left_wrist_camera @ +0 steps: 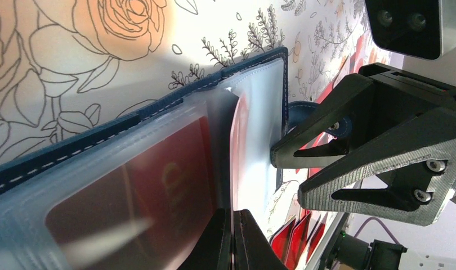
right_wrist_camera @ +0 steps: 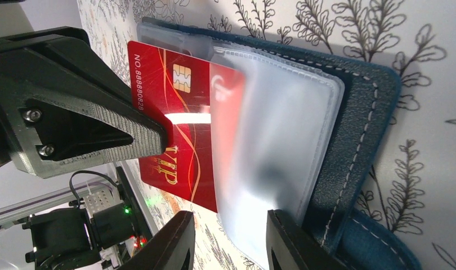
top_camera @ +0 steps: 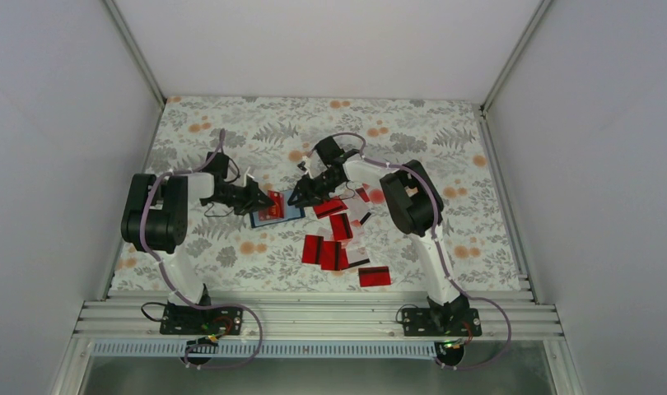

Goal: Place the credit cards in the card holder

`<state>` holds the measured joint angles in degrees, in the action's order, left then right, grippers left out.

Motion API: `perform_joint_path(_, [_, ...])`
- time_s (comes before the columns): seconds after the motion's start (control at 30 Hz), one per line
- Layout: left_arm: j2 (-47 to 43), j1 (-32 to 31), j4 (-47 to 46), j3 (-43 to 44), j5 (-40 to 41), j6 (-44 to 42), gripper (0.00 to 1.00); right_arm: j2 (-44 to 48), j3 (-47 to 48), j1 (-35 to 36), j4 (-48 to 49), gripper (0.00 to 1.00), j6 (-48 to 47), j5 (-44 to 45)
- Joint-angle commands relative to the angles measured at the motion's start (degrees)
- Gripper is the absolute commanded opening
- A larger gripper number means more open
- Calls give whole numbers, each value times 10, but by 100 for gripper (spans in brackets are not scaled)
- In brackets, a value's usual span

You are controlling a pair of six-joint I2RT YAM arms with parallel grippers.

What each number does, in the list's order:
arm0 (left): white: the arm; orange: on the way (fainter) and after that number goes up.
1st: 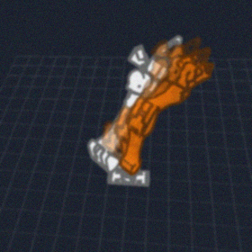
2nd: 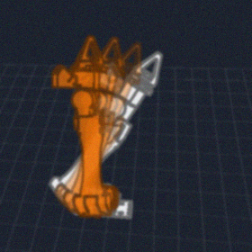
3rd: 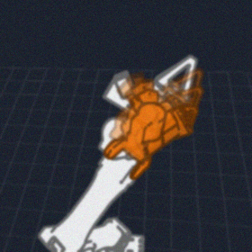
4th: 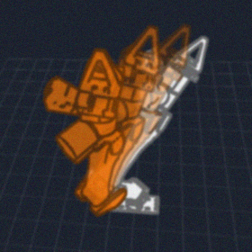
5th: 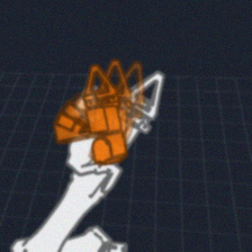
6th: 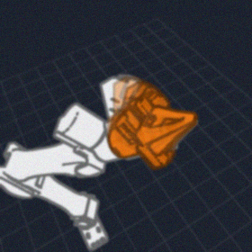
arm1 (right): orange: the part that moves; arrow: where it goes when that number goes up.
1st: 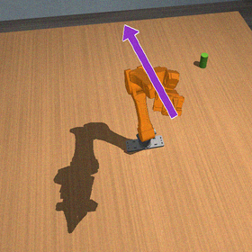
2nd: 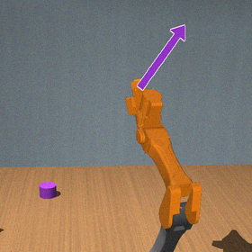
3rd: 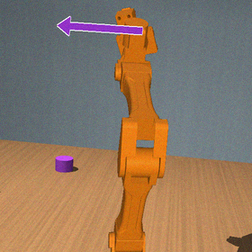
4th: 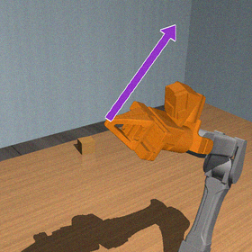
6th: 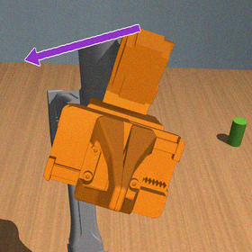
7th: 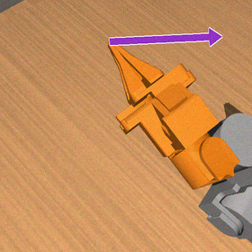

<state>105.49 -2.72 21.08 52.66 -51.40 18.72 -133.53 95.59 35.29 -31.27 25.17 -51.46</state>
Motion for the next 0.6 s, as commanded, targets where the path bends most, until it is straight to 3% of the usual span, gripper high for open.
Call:
perform_joint_path(0.0, [1, 1, -50, -24, -6, 24, 2, -22, -2, 3, -24, 33, 2, 34])
perform_joint_path(0.57, [-34, -10, -128, -74, 41, 90, 2, -18, -1, 2, -31, 33, -4, 33])
